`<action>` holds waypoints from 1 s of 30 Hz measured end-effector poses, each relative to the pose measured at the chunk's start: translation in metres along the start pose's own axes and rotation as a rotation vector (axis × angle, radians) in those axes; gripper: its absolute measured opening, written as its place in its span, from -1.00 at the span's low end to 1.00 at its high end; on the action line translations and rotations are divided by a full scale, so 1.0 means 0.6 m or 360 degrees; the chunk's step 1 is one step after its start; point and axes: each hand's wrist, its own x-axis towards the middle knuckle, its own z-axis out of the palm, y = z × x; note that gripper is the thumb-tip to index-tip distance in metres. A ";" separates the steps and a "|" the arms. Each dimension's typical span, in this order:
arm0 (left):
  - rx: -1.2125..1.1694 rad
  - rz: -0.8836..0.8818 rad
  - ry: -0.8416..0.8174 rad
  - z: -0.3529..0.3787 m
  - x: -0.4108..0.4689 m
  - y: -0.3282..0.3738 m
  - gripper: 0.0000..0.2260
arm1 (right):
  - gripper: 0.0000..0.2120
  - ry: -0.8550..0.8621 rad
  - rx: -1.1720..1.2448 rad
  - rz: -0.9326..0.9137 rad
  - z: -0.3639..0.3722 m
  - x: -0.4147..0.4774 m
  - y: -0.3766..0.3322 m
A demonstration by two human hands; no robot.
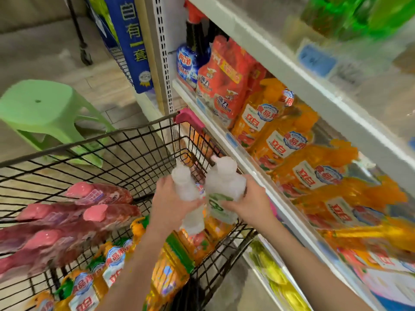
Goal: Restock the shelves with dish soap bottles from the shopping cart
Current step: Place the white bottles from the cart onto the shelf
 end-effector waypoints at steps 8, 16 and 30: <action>-0.0376 0.0436 0.0235 -0.128 -0.141 0.133 -0.40 | -0.42 0.0316 0.0626 -0.0448 -0.144 -0.175 -0.075; -0.0571 0.1121 0.0069 -0.211 -0.360 0.304 -0.38 | -0.36 0.0461 0.0957 -0.0753 -0.298 -0.389 -0.080; -0.0593 0.2030 -0.0604 -0.076 -0.603 0.548 -0.40 | -0.38 0.1310 0.0763 -0.0990 -0.495 -0.734 0.059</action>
